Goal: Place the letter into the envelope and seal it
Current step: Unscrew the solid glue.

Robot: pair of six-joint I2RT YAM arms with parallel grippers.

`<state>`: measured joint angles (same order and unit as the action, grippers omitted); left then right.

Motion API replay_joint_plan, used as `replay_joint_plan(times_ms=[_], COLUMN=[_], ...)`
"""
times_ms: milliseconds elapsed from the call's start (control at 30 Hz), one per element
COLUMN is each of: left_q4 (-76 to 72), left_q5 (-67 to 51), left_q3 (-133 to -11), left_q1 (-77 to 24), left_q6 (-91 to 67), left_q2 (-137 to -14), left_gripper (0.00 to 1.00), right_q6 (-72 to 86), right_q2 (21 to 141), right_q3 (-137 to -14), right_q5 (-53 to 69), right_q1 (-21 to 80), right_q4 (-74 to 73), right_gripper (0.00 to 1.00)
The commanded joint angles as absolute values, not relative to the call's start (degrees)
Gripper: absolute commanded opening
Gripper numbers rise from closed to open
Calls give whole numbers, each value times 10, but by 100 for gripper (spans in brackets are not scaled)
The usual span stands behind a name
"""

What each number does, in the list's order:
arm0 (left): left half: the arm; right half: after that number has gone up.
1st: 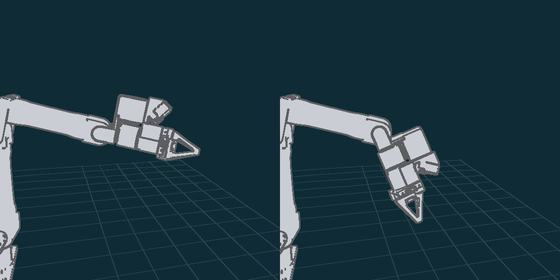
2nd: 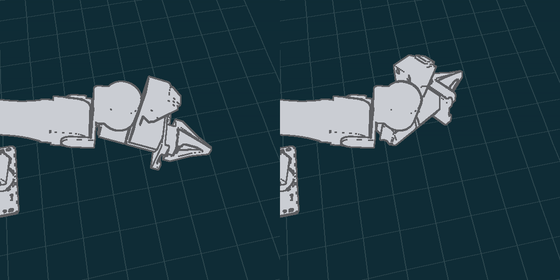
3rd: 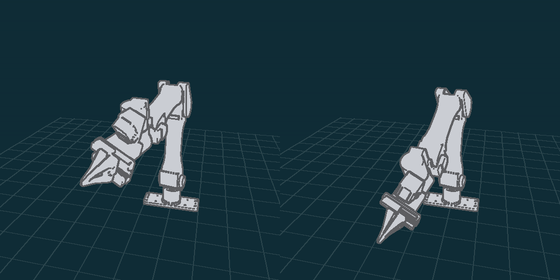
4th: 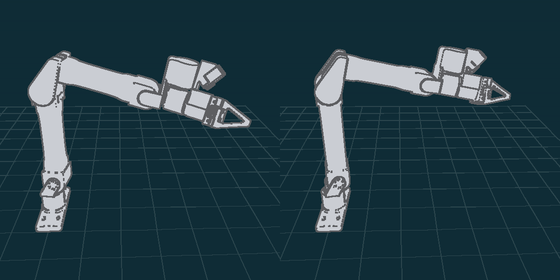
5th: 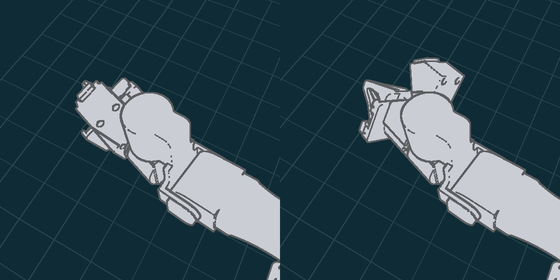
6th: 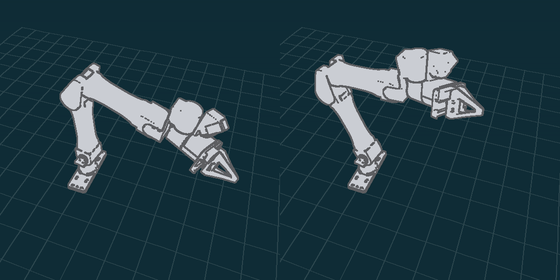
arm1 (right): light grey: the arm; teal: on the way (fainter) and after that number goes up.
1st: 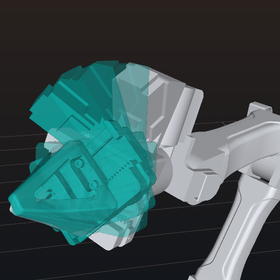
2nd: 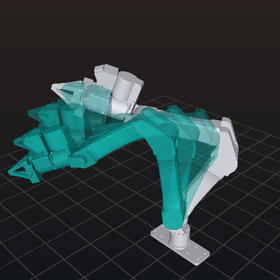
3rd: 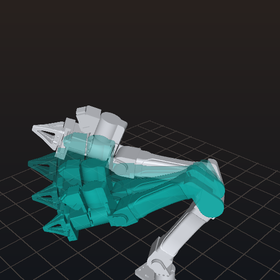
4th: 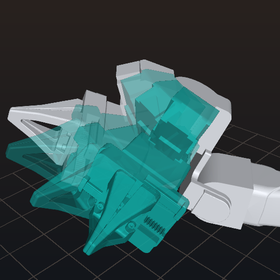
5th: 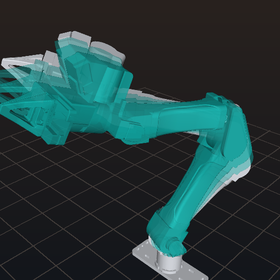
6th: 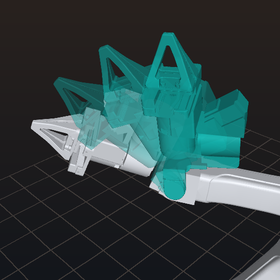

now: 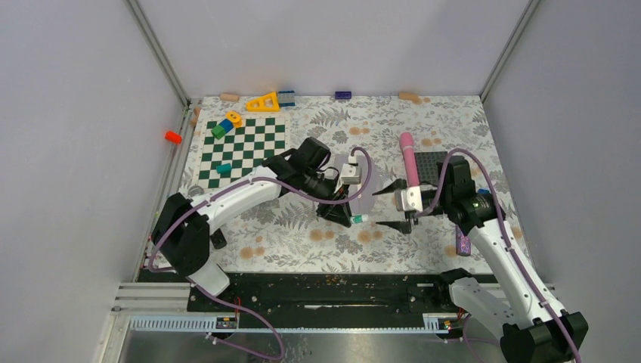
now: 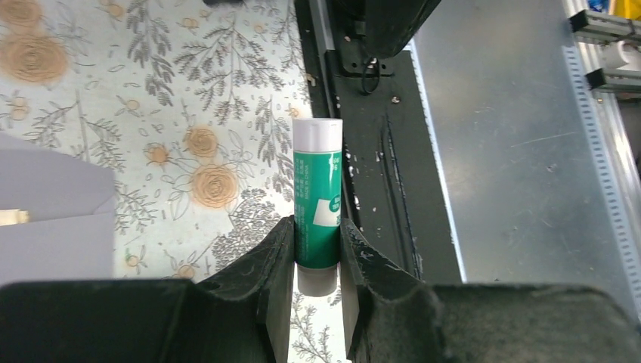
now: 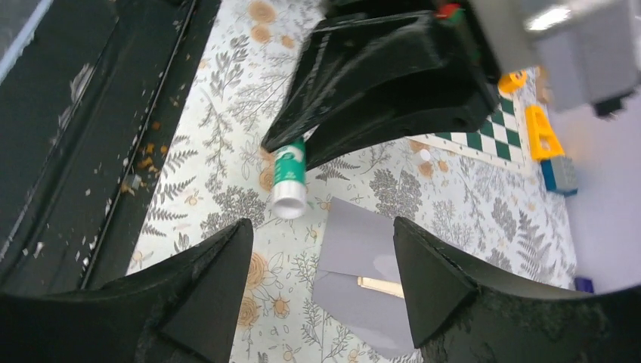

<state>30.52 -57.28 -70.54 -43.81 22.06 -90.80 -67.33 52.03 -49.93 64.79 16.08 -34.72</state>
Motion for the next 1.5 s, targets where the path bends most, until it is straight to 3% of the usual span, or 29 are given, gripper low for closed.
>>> replay_joint_plan(times_ms=[0, 333, 933, 1467], left_q4=[327, 328, 328, 330], left_q5=[-644, -655, -646, -629], left_q3=[-744, -750, -752, -752], left_q1=[-435, -435, -439, -440], left_q6=[237, 231, 224, 231], left_q2=[-919, -935, -956, -927], left_gripper=[0, 0, 0, 0], right_q6=[-902, -916, -890, -812], right_q2=[503, 497, 523, 529], right_q3=[-464, -418, -404, -396], right_q5=[691, 696, 658, 645], right_q1=[167, 193, 230, 234], right_q4=[-436, -401, -357, -299], right_gripper=[74, 62, 55, 26])
